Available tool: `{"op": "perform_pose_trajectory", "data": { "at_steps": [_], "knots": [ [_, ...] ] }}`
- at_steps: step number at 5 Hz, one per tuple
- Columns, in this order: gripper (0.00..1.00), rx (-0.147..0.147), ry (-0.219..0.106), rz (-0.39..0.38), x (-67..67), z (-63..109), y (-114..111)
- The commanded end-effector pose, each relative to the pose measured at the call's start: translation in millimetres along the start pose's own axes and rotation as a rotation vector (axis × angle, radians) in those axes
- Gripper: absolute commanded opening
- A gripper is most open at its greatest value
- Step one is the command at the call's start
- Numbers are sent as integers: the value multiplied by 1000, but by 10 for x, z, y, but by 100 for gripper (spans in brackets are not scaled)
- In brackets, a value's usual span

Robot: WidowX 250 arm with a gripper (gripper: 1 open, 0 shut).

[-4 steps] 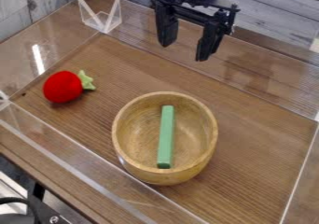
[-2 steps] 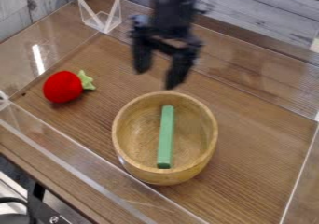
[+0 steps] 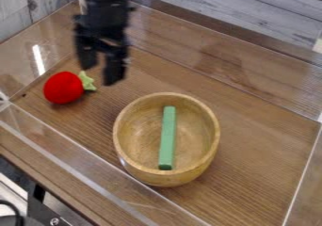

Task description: Move the red object to the right side of the table

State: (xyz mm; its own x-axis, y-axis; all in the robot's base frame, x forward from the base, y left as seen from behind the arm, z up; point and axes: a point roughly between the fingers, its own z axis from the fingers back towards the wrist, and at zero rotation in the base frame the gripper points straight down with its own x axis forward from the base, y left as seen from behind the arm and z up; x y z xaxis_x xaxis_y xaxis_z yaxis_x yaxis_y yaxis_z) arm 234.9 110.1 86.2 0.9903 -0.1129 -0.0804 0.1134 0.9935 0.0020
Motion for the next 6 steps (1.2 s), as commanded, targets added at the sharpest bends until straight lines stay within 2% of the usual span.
{"op": "perform_pose_trajectory", "data": {
  "at_steps": [1,3,5,6],
  "knots": [
    [100,54,-72,-22,-46,55,199],
    [100,66,-93,-17,-49,67,460],
    [100,60,-105,-11,-54,-183,580],
    [100,47,-110,23,29,-298,610]
  ]
}}
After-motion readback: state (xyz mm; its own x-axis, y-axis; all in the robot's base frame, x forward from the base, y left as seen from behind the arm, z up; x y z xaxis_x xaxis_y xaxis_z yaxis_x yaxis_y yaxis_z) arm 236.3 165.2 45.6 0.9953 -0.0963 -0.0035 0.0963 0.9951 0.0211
